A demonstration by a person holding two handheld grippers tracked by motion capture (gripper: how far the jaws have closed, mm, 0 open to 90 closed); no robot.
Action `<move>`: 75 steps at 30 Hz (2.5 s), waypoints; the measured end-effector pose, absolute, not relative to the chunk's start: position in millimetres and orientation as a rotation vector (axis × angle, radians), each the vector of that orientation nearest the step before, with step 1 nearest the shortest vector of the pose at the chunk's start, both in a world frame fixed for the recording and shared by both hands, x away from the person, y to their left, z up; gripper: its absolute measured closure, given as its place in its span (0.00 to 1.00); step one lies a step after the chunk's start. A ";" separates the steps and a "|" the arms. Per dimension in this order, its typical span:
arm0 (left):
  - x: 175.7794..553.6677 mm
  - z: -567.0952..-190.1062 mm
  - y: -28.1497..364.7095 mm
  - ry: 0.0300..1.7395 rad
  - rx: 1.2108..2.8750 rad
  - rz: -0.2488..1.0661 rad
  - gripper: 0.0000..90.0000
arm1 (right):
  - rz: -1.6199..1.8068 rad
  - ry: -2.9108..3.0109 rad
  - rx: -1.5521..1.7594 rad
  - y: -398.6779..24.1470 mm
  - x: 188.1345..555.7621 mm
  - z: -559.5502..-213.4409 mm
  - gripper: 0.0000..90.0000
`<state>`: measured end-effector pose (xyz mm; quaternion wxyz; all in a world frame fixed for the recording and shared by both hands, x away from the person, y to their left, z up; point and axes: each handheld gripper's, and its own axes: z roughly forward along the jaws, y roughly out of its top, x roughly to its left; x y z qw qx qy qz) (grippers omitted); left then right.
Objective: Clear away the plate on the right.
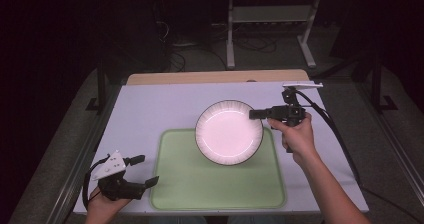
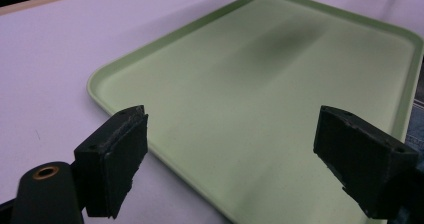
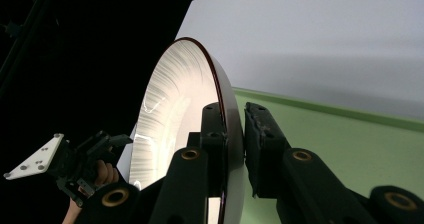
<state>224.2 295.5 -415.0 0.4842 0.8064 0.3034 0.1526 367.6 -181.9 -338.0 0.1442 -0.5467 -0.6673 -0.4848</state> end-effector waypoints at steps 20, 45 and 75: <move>223.6 -414.7 295.1 0.736 1.969 0.377 0.16 | -1.329 -1.983 -1.575 -159.3 368.9 -361.5 0.87; 223.4 -414.7 294.7 0.735 1.966 0.374 0.16 | -1.261 -2.014 -1.564 -135.9 366.1 -398.4 0.86; 223.6 -414.9 294.8 0.736 1.969 0.374 0.16 | -1.212 -1.974 -1.672 -139.0 348.2 -431.6 0.89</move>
